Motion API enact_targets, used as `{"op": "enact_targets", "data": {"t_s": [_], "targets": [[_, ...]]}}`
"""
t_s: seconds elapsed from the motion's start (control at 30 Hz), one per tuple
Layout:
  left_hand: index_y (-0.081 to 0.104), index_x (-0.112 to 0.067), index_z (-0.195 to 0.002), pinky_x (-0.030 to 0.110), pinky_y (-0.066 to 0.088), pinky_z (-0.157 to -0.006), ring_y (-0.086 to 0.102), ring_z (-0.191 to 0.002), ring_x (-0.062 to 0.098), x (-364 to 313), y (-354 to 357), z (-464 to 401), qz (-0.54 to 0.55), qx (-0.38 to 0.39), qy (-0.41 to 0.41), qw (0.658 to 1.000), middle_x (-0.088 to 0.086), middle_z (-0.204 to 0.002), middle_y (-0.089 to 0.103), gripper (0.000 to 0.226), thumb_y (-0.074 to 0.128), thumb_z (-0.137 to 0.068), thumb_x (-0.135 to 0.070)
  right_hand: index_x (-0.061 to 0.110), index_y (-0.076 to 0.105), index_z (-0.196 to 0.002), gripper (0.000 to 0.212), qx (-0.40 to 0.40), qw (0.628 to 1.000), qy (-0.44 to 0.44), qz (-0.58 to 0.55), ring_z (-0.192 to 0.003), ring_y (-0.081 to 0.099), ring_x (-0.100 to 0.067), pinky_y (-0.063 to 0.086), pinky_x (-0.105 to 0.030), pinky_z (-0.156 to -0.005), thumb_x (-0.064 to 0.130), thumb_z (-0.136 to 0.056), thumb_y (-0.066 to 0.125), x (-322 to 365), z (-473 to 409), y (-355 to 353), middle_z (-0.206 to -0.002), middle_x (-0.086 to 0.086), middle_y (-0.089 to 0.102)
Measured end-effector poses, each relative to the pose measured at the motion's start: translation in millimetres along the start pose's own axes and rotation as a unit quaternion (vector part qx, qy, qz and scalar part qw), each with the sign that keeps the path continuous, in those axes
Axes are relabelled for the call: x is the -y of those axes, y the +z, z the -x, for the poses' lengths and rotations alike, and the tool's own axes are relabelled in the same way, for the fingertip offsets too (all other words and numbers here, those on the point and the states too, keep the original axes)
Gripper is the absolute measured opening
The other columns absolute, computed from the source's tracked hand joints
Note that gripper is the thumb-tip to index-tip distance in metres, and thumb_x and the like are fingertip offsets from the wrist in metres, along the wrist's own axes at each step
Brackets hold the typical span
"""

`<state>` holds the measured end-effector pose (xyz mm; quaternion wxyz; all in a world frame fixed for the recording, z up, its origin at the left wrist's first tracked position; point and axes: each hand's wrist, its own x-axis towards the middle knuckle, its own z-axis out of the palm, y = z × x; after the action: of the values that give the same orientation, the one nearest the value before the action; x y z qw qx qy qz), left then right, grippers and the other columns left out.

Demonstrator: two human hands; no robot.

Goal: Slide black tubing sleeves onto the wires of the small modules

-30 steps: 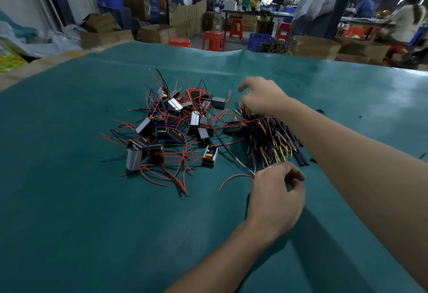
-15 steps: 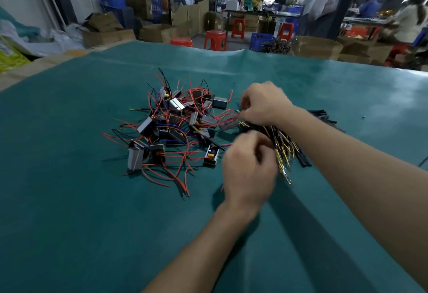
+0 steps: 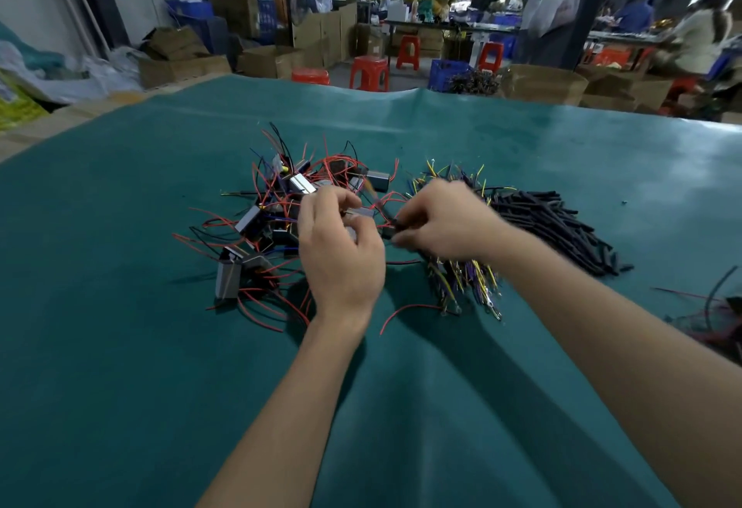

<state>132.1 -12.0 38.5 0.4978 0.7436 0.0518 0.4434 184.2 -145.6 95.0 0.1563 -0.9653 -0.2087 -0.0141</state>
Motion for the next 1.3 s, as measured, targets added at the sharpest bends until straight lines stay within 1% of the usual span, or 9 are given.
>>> {"op": "enact_targets", "data": {"t_s": [0.1,0.17,0.27,0.43,0.6,0.8,0.97,1.07,1.3], "targets": [[0.067,-0.008,-0.094,0.042,0.049,-0.084,0.059,-0.094,0.029,13.4,-1.1,-5.3,-0.141,0.167,0.046,0.975,0.008,-0.099,0.065,0.014,0.057,-0.085,-0.004,0.019,0.081,-0.087,0.021,-0.097,0.992,0.074,-0.025,-0.08,0.067,-0.022,0.054,-0.028,-0.076,0.037,-0.077,0.085,-29.6,7.5,-30.1,-0.078,-0.004,0.075],[0.071,-0.015,-0.106,0.04,0.047,-0.092,0.054,-0.107,0.029,17.7,1.7,0.6,-0.274,0.295,0.076,0.912,0.005,-0.11,0.066,0.02,0.058,-0.092,-0.02,0.015,0.079,-0.094,0.032,-0.109,0.986,0.125,0.0,-0.089,0.067,-0.027,0.055,-0.034,-0.084,0.04,-0.076,0.086,-51.0,10.7,-39.5,-0.082,-0.006,0.074],[0.072,-0.025,-0.111,0.039,0.042,-0.088,0.046,-0.112,0.028,19.5,5.3,9.7,-0.373,0.346,0.114,0.853,-0.002,-0.109,0.067,0.024,0.054,-0.098,-0.032,0.017,0.074,-0.106,0.04,-0.069,0.978,0.188,0.062,-0.1,0.064,-0.037,0.056,-0.044,-0.09,0.046,-0.08,0.081,-69.9,13.0,-36.0,-0.102,-0.014,0.071],[0.077,-0.018,-0.099,0.037,0.044,-0.077,0.052,-0.1,0.027,13.4,1.1,2.3,-0.285,0.299,0.085,0.907,0.002,-0.085,0.068,0.023,0.058,-0.099,-0.03,0.028,0.073,-0.092,0.011,-0.081,0.985,0.138,0.061,-0.099,0.064,-0.036,0.057,-0.043,-0.09,0.036,-0.085,0.069,-68.3,10.0,-33.0,-0.103,-0.01,0.072],[0.076,-0.015,-0.092,0.041,0.044,-0.075,0.058,-0.093,0.034,7.8,-6.2,-6.9,-0.255,0.237,0.083,0.934,0.009,-0.089,0.069,0.023,0.06,-0.097,-0.029,0.023,0.076,-0.099,0.023,-0.037,0.988,0.004,0.15,-0.107,0.055,-0.034,0.046,-0.038,-0.098,0.041,-0.088,0.069,-42.0,-9.6,-11.1,-0.1,-0.007,0.072],[0.069,-0.013,-0.072,0.04,0.047,-0.064,0.061,-0.072,0.028,9.6,-14.0,-13.3,-0.201,0.229,0.066,0.95,0.0,-0.067,0.064,0.033,0.061,-0.097,-0.033,0.011,0.071,-0.101,0.016,-0.005,0.985,0.024,0.172,-0.117,0.05,-0.036,0.05,-0.044,-0.095,0.021,-0.09,0.065,-29.2,-31.9,4.1,-0.104,-0.015,0.069],[0.065,-0.008,-0.063,0.033,0.035,-0.056,0.037,-0.058,0.008,-2.4,-15.3,-22.5,0.056,0.161,0.034,0.985,-0.003,-0.055,0.049,0.041,0.069,-0.096,-0.034,0.02,0.072,-0.079,0.009,-0.017,0.997,0.049,0.054,-0.092,0.065,-0.032,0.047,-0.03,-0.075,0.024,-0.087,0.07,-19.0,-37.5,-8.0,-0.09,-0.011,0.074],[0.065,0.01,-0.074,0.045,0.042,-0.054,0.04,-0.064,0.015,-5.8,-18.5,-29.0,0.17,0.119,-0.024,0.978,0.023,-0.06,0.053,0.054,0.068,-0.095,-0.04,0.022,0.069,-0.077,0.012,-0.048,0.997,0.056,0.005,-0.087,0.063,-0.026,0.046,-0.028,-0.074,0.025,-0.089,0.07,-13.9,-36.2,-13.7,-0.087,-0.007,0.074],[0.076,-0.006,-0.073,0.04,0.042,-0.064,0.051,-0.071,0.018,-0.2,-25.3,-39.7,0.216,0.111,-0.062,0.968,0.02,-0.069,0.066,0.037,0.071,-0.092,-0.038,0.014,0.069,-0.074,0.018,-0.126,0.979,0.056,-0.148,-0.051,0.065,-0.008,0.047,-0.017,-0.052,0.017,-0.092,0.068,0.1,-35.8,-24.4,-0.066,0.002,0.074]]}}
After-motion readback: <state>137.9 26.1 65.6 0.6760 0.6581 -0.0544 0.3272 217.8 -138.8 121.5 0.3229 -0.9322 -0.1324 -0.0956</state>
